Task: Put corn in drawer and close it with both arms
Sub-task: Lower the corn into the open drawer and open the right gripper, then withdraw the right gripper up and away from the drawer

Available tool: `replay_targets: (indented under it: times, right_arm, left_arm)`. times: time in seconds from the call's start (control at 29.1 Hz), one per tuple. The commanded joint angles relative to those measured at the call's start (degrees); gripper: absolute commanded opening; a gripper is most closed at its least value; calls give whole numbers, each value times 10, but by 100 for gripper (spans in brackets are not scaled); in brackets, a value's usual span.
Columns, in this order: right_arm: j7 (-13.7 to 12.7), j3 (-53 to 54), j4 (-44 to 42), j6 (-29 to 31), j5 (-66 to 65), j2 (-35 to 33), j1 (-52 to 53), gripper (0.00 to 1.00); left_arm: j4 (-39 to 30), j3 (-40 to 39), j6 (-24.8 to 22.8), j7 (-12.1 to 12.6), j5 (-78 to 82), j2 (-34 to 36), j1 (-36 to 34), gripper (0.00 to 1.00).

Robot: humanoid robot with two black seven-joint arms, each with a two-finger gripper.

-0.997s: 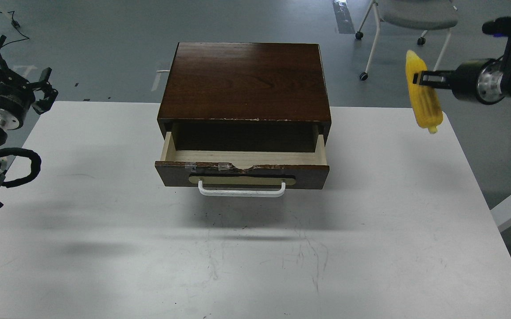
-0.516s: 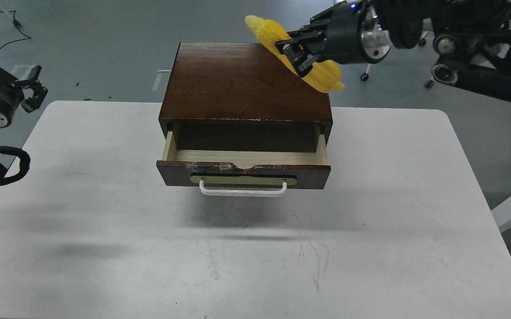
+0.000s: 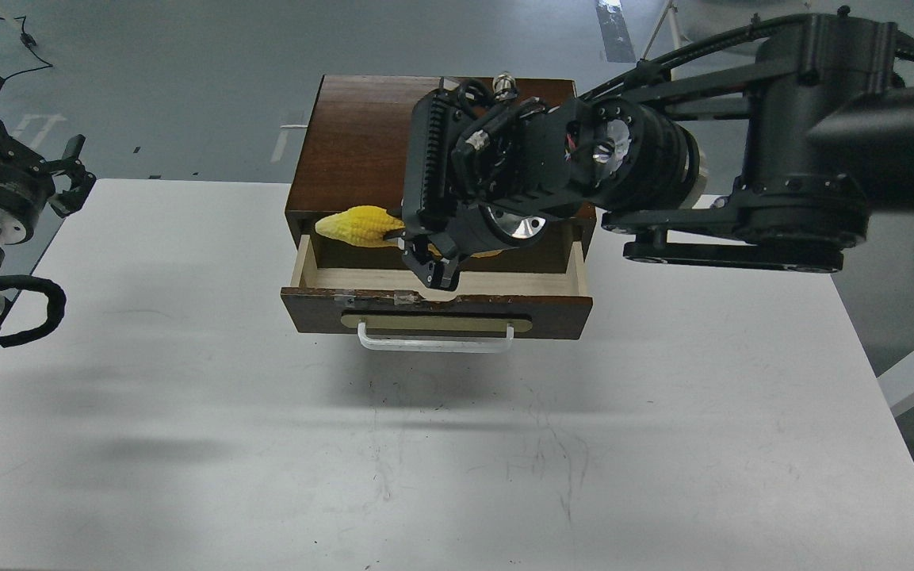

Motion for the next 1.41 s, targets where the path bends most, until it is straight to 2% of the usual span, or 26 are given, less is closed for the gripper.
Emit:
replay_targets:
  times: [0.0, 0.03, 0.1, 0.14, 0.17, 0.34, 0.45, 0.58, 0.72, 0.83, 0.86, 1.17, 1.31, 1.38]
  right_arm:
    - [1, -2, -1, -1, 0, 2, -2, 0]
    - [1, -1, -2, -1, 2, 2, -5, 0]
    - [1, 0, -8, -1, 4, 3, -12, 17]
    - [1, 1, -13, -3, 4, 3, -18, 29]
    - [1, 2, -15, -4, 4, 3, -22, 34]
    - [1, 6, -18, -6, 4, 0, -41, 47]
    - [1, 8, -21, -7, 4, -1, -47, 50]
    - [1, 12, -27, -7, 4, -4, -58, 66]
    - [1, 34, -35, -7, 8, -4, -59, 77]
    - [1, 75, -63, -4, 54, -3, -57, 87]
    - [1, 95, -85, -3, 90, -3, -54, 94]
    - [2, 193, -213, -4, 234, -16, -40, 97]
    - [2, 225, -278, -4, 357, -44, -45, 99]
    - [2, 234, -307, -5, 432, -63, -48, 99]
  left_arm:
    - [1, -1, 0, -1, 0, 4, 11, 98]
    - [1, -1, 0, -1, 0, 5, 11, 98]
    - [1, -1, 0, 0, 0, 5, 11, 98]
    - [1, -1, 0, 0, 0, 6, 11, 98]
    - [1, 0, 0, 2, 0, 6, 11, 98]
    - [1, 1, 0, 4, 0, 6, 11, 98]
    - [1, 0, 0, 3, 0, 6, 11, 98]
    - [1, 1, 0, 4, 0, 6, 10, 98]
    - [0, 1, 0, 4, 0, 8, 11, 98]
    - [-1, 0, 0, 1, 0, 10, 11, 98]
    - [-1, 0, 0, 0, 0, 10, 11, 98]
    - [-1, 1, 0, 8, 1, 29, -12, 97]
    - [-1, 3, 0, 7, 36, 37, -39, 96]
    - [-2, 3, 0, 4, 85, 39, -57, 86]
